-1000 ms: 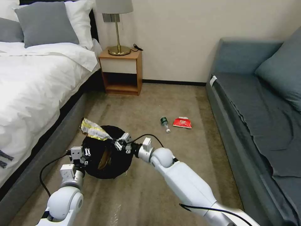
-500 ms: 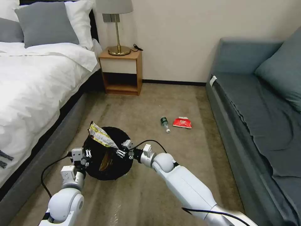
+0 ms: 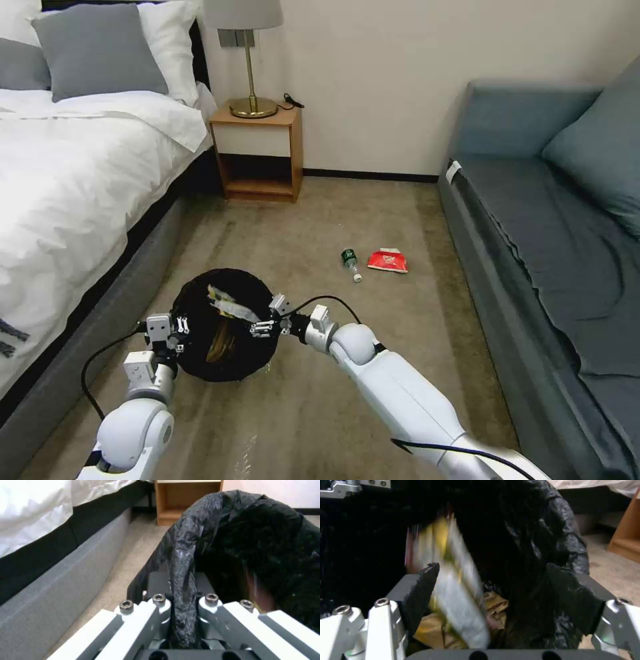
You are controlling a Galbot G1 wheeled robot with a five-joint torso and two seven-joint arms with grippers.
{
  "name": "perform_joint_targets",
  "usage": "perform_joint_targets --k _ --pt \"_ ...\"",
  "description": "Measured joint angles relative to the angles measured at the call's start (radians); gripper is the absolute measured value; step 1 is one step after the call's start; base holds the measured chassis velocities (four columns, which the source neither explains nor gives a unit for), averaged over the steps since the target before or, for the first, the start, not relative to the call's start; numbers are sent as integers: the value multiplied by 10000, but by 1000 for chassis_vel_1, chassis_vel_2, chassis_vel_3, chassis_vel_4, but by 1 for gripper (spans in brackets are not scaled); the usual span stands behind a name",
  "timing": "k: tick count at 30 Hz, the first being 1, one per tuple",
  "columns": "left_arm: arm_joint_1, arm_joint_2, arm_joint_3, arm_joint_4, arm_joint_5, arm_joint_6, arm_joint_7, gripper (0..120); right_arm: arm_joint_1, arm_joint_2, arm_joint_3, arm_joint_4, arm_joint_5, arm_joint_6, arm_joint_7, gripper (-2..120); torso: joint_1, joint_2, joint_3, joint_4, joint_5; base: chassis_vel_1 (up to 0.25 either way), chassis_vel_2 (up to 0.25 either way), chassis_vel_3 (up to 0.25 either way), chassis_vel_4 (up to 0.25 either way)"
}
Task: Pick up the trash bin, then pick up the garbage on the floor and place it into the trash bin.
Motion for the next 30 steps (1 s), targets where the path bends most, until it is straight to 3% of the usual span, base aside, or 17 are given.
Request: perform_joint_targets --k 5,7,11,14,30 --pt "2 0 -2 37 -1 -22 8 4 -119 -7 83 84 -17 72 -64 91 0 -1 0 0 0 0 0 0 0" --pt "0 4 -27 76 0 -61 20 4 -154 47 150 -17 -89 643 155 99 0 -1 0 0 0 0 0 0 0" --pt "-18 12 -68 163 52 -150 28 4 -158 172 236 -174 -152 991 799 100 0 -1 1 0 0 0 0 0 0" --pt "0 44 -99 242 62 -238 30 4 -100 499 634 -493 -139 998 1829 100 0 -1 0 1 0 0 0 0 0" --pt "-85 226 -199 299 -93 -269 35 4 248 172 1756 -1581 -277 910 3544 100 0 -3 0 0 0 0 0 0 0"
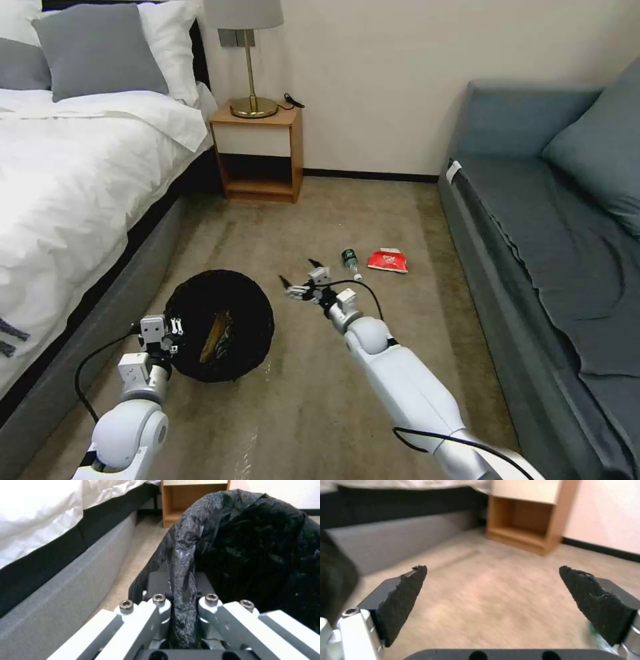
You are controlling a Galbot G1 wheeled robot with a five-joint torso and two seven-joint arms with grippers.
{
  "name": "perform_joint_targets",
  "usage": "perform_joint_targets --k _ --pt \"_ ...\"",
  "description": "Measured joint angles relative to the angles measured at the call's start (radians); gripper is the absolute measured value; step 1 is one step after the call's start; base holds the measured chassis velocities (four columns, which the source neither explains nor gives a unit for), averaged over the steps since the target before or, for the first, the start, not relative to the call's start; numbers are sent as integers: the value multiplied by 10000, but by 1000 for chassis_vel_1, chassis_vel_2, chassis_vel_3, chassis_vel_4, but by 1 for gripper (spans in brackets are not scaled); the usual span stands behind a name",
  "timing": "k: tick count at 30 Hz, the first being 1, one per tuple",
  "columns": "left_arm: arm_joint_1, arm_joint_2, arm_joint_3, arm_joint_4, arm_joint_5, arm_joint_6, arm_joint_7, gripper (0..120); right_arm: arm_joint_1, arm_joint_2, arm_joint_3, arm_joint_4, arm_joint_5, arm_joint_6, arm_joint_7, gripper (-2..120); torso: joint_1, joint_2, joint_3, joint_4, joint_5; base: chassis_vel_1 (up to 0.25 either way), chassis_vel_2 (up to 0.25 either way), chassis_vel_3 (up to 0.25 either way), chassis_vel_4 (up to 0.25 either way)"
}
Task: Pick up the trash bin, then pick up the garbage on the floor and place it into the trash bin.
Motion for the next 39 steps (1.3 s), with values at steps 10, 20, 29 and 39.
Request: perform_joint_targets --k 10,20,29,39 --pt "-102 36 2 125 -3 1 -2 4 -180 -380 1093 -919 -180 426 195 100 0 0 0 -1 1 0 0 0 0" --pt "-199 47 46 267 11 11 -2 4 -502 -740 2207 -1485 -311 723 -25 100 0 0 0 -1 2 0 0 0 0" --pt "-206 77 77 348 17 2 16 4 -718 -972 3185 -1883 -322 891 -275 100 0 0 0 0 -1 0 0 0 0" --pt "-263 102 119 415 17 -9 27 4 -707 -902 3835 -2311 -422 1045 -588 100 0 0 0 0 -1 0 0 0 0"
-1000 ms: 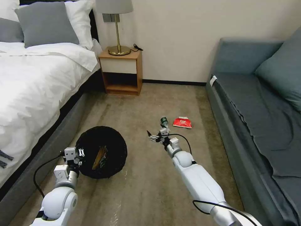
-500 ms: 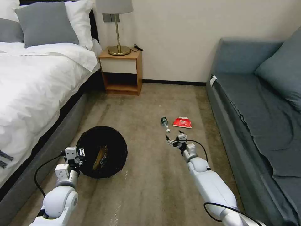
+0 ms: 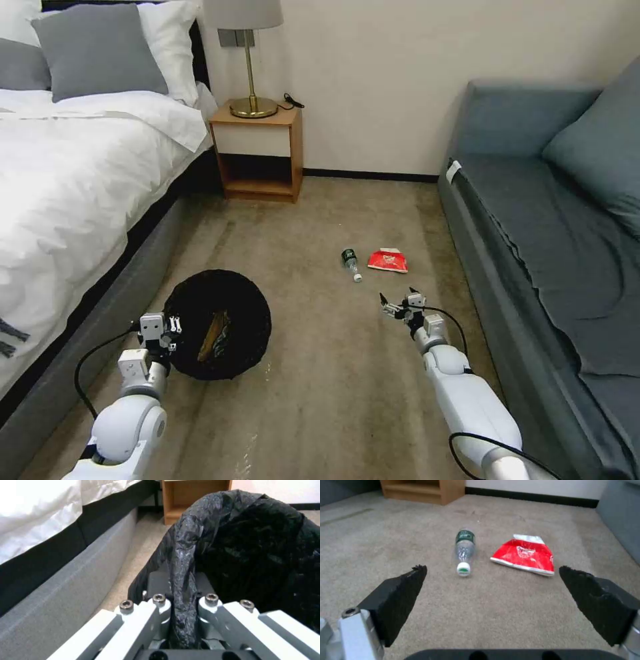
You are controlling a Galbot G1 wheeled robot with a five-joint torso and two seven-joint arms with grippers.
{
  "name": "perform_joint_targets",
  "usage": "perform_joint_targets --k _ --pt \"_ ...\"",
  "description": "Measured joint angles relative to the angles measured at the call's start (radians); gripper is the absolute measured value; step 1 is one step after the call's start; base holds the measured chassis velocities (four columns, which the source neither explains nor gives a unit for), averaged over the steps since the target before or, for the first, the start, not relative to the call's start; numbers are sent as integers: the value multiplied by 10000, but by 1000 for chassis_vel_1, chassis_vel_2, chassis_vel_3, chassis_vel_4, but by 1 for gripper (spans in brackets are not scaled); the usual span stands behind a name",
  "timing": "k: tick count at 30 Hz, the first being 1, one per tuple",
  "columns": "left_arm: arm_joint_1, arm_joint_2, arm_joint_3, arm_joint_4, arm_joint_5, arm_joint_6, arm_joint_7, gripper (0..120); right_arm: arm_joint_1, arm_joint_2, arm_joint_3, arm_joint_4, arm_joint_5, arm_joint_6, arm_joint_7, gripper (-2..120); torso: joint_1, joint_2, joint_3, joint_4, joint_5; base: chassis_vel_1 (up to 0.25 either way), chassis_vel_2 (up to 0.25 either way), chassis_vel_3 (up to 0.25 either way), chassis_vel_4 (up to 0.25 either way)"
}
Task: Pick up the trash bin, then pick up the garbage on the floor and place it into the trash bin.
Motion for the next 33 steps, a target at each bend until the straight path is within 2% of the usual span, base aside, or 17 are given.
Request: perform_joint_targets --k 15,33 --pt "-61 -59 121 187 37 -28 4 4 284 -75 516 -361 -43 147 -317 100 0 0 0 0 0 0 0 0 0" --pt "-164 -85 202 419 75 -109 64 4 282 -85 761 -737 -89 322 -502 100 0 0 0 0 0 -49 62 51 -51"
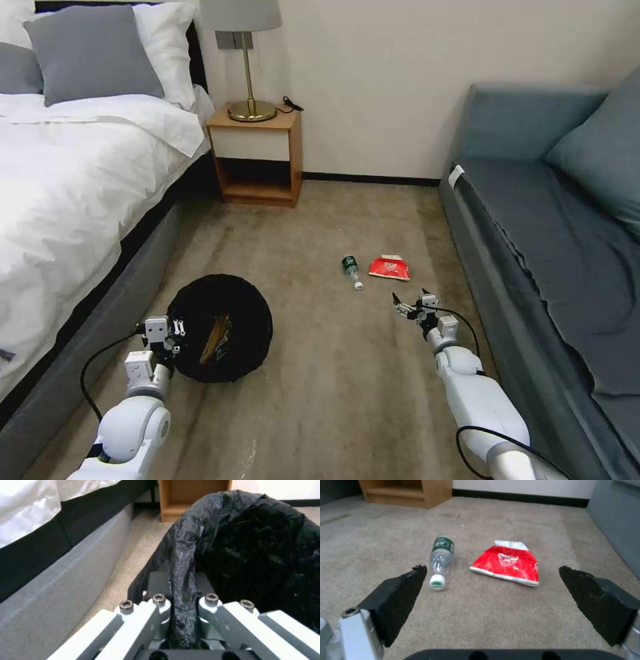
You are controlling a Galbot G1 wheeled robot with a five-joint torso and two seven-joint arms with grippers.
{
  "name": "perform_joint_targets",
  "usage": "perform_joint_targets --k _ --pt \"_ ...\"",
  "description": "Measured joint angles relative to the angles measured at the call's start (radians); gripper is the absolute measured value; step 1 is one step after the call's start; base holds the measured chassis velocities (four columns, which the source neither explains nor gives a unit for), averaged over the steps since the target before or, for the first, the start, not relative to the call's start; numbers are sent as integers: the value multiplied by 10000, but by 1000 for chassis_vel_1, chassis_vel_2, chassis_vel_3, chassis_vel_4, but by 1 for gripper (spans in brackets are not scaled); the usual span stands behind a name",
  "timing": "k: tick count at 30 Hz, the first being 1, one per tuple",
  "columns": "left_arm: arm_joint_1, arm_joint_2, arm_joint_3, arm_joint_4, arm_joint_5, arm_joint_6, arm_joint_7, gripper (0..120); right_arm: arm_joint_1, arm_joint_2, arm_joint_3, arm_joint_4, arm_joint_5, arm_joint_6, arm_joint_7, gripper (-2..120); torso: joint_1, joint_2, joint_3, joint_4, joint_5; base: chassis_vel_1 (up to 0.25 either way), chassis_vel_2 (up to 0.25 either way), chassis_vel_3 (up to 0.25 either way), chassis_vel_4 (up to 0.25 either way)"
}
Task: Pick up the trash bin, then pick up the garbage on the floor and place it into the trash bin.
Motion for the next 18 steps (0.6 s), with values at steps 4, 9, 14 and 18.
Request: perform_joint_targets --k 4,9,14,18 --pt "-22 4 0 0 -10 0 10 4 33 0 2 -75 -12 18 -24 100 0 0 0 0 0 -51 49 54 -53" --pt "-61 62 -46 17 -41 -1 19 4 80 14 24 -144 -16 43 -93 100 0 0 0 1 0 -55 68 64 -62" --pt "-58 75 -53 36 -44 -1 19 4 82 20 69 -169 -19 78 -147 100 0 0 0 1 0 -54 80 60 -67" --pt "-53 75 -53 36 -45 -1 27 4 66 20 108 -199 -22 94 -163 100 0 0 0 1 1 -72 65 75 -64"
